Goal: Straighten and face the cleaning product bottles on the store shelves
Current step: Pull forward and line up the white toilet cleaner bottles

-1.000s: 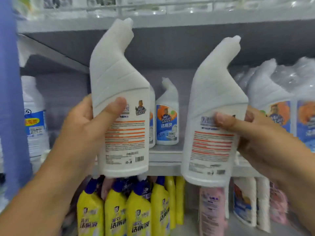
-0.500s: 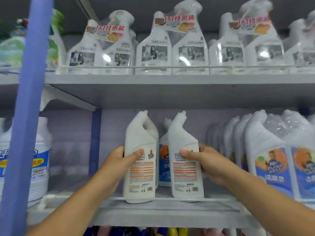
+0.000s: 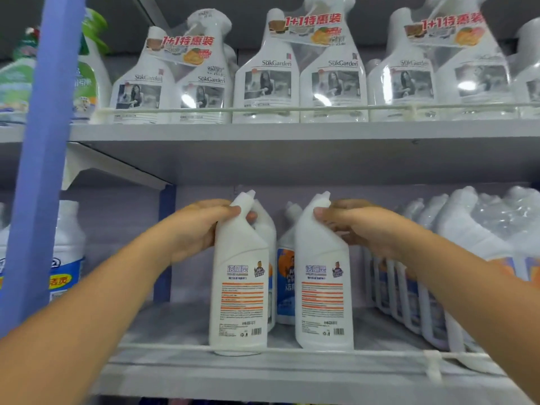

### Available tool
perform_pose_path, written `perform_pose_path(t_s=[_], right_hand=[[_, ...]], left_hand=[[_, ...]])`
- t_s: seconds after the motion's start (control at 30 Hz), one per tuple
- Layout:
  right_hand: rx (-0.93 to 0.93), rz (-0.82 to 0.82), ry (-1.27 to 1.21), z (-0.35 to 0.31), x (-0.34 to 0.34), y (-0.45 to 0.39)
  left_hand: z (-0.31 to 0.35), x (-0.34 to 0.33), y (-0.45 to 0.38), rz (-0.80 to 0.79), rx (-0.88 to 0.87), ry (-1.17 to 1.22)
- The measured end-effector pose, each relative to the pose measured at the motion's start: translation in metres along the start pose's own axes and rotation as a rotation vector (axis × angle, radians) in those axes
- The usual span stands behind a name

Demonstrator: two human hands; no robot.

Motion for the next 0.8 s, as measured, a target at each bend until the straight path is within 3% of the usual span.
perform_pose_path(t_s=[0.13, 0.3, 0.47, 0.57, 0.63, 0.7, 0.8], right_hand=[[-0.031, -0.013, 0.012, -0.001, -0.01, -0.01], [0.013, 0.118, 0.138, -0.011, -0.011, -0.002], [0.069, 0.304, 0.328, -0.025, -0.009, 0.003], [0.074, 0.289, 0.322, -0.026, -0.012, 0.003], [0.039, 0.19, 0.145, -0.021, -0.014, 0.0], [-0.016, 0.072, -0.03, -0.012, -0.016, -0.004], [-0.038, 0.004, 0.045, -0.005, -0.014, -0.006]], left_hand=[[-0.001, -0.001, -0.003, -0.077, 0.015, -0.041], [0.002, -0.002, 0.0, -0.006, 0.001, -0.076], [0.019, -0.005, 0.008, 0.205, -0.102, -0.423], [0.025, -0.01, 0.007, 0.264, -0.138, -0.585], [0.017, -0.006, 0.002, 0.199, -0.078, -0.438], [0.002, -0.005, -0.003, 0.036, 0.004, -0.119], [-0.01, -0.004, 0.001, -0.14, 0.016, 0.02]])
Point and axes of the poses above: each hand's wrist, its own y-axis away from the middle knuckle, its own x-axis out of the back of the hand, z = x × y, the point moved 8 cm from there along -y, towards the middle knuckle, and after that the axes turned 4 degrees about -x, right-handed, at the moved point
